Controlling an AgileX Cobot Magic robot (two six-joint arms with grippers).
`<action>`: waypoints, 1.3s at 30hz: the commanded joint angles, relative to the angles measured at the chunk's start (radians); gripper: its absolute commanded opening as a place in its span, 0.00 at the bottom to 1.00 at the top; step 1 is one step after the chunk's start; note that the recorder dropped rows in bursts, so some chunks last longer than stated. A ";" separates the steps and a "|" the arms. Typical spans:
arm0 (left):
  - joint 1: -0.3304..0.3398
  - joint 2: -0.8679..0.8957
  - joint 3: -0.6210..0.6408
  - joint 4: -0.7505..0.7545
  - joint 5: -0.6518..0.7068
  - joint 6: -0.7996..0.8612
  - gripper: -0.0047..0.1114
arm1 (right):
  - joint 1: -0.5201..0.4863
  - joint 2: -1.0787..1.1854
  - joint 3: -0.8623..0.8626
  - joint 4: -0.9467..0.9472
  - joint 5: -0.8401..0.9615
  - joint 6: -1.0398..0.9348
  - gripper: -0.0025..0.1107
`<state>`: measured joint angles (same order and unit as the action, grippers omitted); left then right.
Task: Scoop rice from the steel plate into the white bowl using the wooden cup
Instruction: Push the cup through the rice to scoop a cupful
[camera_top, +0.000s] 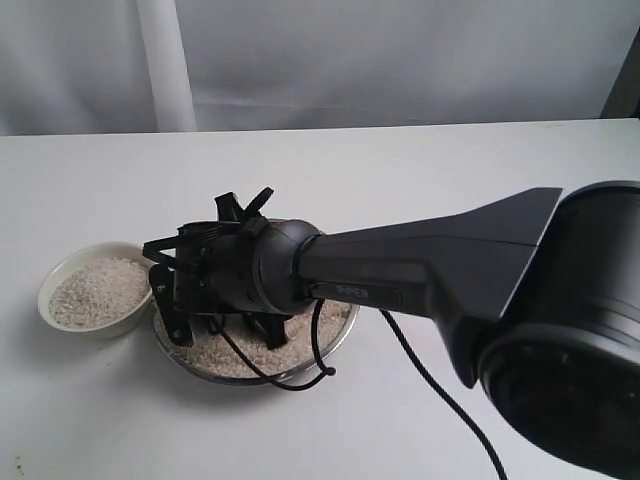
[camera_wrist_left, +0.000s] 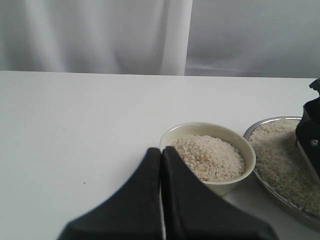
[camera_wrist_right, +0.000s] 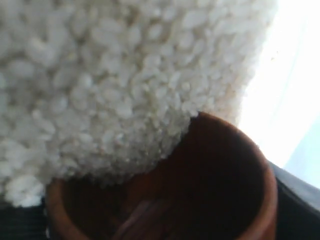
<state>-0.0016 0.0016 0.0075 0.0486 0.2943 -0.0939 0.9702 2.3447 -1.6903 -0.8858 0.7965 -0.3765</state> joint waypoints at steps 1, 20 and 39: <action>-0.003 -0.002 -0.008 -0.005 -0.010 -0.002 0.04 | 0.007 -0.009 0.001 0.098 -0.054 0.002 0.02; -0.003 -0.002 -0.008 -0.005 -0.010 -0.002 0.04 | -0.004 -0.022 0.001 0.259 -0.077 0.048 0.02; -0.003 -0.002 -0.008 -0.005 -0.010 -0.002 0.04 | -0.066 -0.057 0.001 0.535 -0.123 0.044 0.02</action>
<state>-0.0016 0.0016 0.0075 0.0486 0.2943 -0.0939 0.9063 2.2939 -1.6917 -0.3923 0.7003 -0.3373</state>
